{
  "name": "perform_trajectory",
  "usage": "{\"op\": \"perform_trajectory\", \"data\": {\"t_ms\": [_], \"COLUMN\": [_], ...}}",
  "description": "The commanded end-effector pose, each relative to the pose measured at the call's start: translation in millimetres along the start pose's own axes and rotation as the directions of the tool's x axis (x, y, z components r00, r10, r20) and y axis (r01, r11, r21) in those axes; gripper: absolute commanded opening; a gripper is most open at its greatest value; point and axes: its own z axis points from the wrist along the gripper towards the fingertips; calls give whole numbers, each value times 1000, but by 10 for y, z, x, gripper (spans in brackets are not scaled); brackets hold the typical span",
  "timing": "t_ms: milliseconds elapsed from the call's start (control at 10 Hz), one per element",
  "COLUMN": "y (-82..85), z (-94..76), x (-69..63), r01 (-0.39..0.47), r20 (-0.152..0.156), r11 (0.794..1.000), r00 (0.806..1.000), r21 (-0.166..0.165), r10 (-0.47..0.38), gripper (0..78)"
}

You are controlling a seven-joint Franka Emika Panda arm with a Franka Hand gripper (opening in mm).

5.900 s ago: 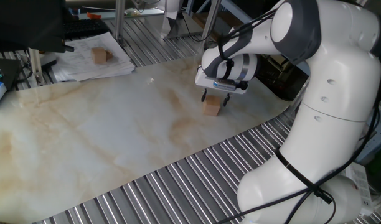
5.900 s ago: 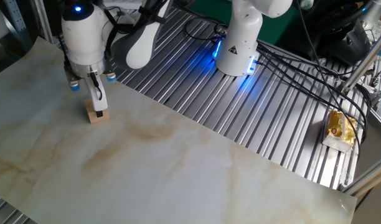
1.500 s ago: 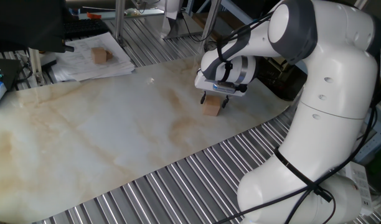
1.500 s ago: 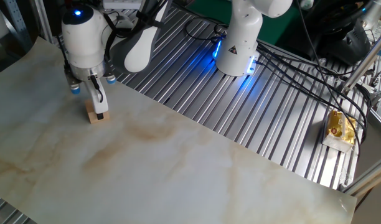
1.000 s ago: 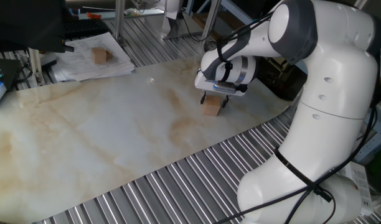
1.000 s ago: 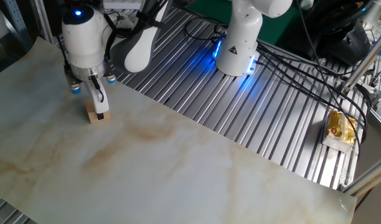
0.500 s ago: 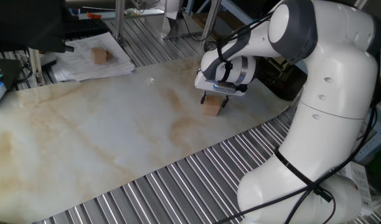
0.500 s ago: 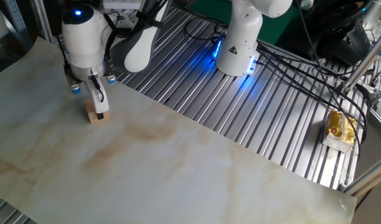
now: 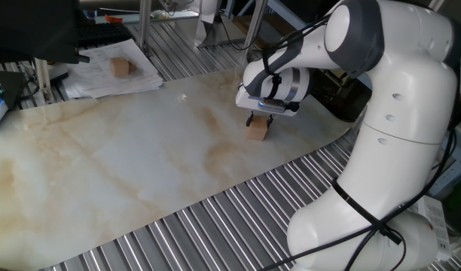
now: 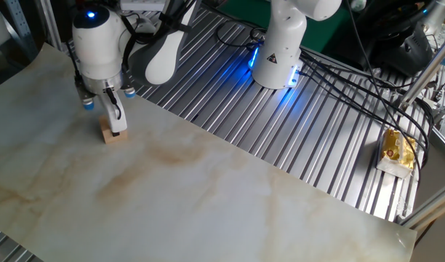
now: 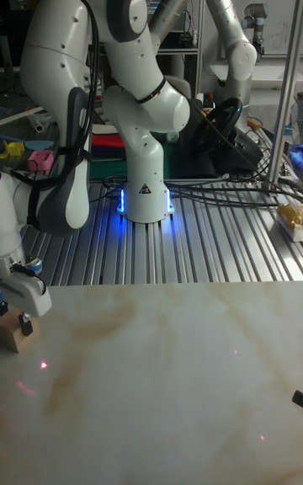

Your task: Pick up the small block on the left and move it to the right

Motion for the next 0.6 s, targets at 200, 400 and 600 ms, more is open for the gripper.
{"op": "perform_trajectory", "data": {"t_ms": [200, 400, 600], "y": [-1, -1, -43], "z": [-14, -14, -101], "x": [-11, -11, -15], "r01": [-1, -1, 14], "r20": [4, 4, 11], "r11": [1000, 1000, 1000], "r00": [1000, 1000, 1000], "r21": [0, 0, 12], "r10": [1, 1, -14], "gripper": [13, 13, 13]}}
